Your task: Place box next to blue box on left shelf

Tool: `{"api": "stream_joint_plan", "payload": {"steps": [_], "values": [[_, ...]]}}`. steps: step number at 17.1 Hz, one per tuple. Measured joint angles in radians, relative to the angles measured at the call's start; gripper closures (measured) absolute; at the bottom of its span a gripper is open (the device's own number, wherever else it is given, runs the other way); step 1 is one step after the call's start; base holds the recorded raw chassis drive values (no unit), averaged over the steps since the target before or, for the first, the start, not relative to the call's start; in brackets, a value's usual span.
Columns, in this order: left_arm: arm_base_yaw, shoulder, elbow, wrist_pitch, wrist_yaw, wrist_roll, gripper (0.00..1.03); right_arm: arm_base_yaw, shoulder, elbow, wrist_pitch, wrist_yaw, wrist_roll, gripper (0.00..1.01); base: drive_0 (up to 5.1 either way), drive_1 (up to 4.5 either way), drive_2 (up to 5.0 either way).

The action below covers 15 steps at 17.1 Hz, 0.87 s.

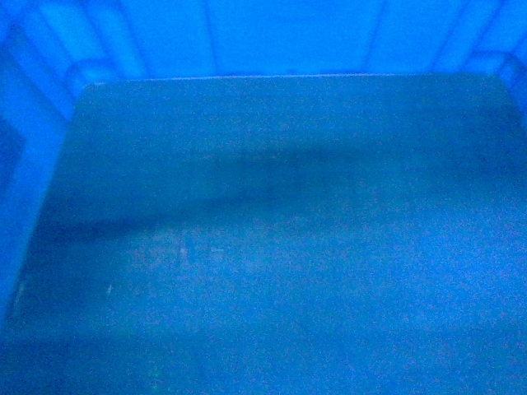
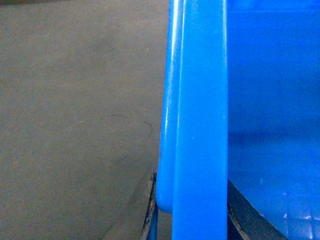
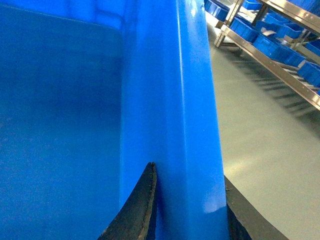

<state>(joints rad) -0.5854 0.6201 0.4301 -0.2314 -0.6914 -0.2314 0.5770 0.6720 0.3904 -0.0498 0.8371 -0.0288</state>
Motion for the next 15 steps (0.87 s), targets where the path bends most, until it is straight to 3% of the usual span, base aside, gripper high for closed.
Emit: {"api": "stream_joint_plan", "payload": {"steps": [15], "values": [[0.0, 0.0, 0.0, 0.0, 0.0, 0.0, 0.83, 0.0, 0.0, 0.0, 0.0, 0.0, -0.007, 0.79, -1.6, -1.59, -1.6]]}}
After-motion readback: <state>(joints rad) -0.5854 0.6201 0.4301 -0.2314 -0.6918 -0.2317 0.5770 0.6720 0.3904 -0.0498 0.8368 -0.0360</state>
